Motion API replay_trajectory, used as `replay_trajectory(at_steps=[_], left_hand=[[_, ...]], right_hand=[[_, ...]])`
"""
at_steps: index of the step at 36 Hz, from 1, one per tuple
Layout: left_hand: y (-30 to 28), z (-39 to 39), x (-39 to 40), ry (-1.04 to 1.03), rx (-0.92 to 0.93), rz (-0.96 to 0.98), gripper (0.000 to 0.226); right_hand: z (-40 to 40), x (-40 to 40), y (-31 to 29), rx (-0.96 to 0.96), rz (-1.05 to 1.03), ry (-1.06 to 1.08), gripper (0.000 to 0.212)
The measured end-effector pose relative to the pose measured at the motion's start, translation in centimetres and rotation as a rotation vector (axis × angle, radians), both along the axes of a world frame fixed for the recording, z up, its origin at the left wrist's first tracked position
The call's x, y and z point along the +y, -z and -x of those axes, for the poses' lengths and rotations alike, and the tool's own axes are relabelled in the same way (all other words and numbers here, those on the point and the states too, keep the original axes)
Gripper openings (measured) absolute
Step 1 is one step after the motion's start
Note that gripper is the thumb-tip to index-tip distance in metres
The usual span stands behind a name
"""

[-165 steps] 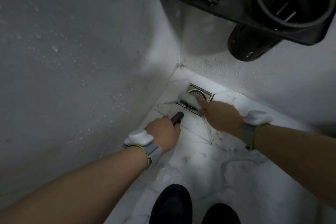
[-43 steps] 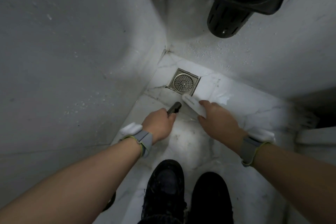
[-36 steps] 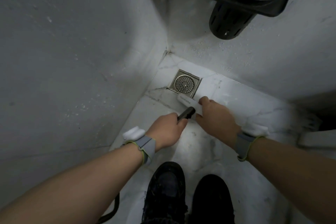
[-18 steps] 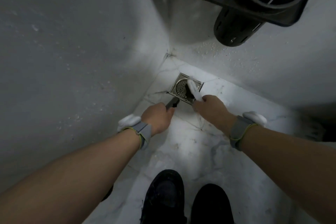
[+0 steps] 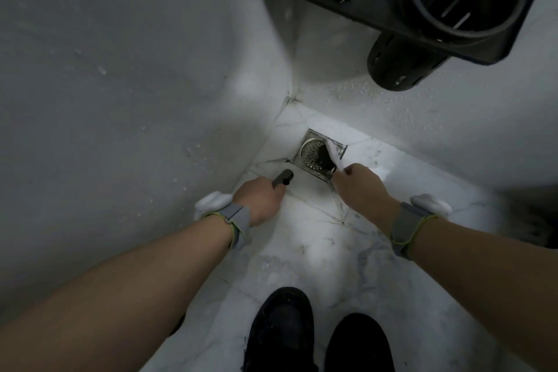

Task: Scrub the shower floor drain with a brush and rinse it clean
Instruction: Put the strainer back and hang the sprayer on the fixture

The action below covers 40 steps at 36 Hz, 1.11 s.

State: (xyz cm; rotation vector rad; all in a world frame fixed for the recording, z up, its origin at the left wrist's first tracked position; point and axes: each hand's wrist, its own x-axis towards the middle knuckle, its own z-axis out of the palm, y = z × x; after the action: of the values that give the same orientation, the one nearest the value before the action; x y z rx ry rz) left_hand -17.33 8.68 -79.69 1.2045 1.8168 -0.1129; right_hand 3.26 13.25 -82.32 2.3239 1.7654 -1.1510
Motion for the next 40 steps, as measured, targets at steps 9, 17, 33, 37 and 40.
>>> replay_trajectory(at_steps=[9, 17, 33, 37, 40], left_hand=[[-4.8, 2.1, -4.1, -0.015, 0.031, -0.042, 0.046], [-13.3, 3.7, -11.1, -0.016, 0.083, -0.193, 0.034], [-37.8, 2.0, -16.8, 0.072, 0.216, -0.724, 0.033], [-44.6, -0.7, -17.5, 0.060, 0.098, -0.888, 0.031], [-49.1, -2.3, -17.9, 0.065, 0.056, -0.994, 0.028]], right_hand=[[-1.3, -2.7, -5.4, -0.174, -0.264, -0.353, 0.031], [-3.6, -7.6, -14.1, -0.383, -0.356, -0.519, 0.029], [-5.2, -14.9, -46.3, -0.424, -0.798, -0.588, 0.018], [-8.4, -15.9, -56.5, -0.474, -1.065, -0.531, 0.018], [-10.6, -15.8, -63.3, -0.483, -1.213, -0.453, 0.017]])
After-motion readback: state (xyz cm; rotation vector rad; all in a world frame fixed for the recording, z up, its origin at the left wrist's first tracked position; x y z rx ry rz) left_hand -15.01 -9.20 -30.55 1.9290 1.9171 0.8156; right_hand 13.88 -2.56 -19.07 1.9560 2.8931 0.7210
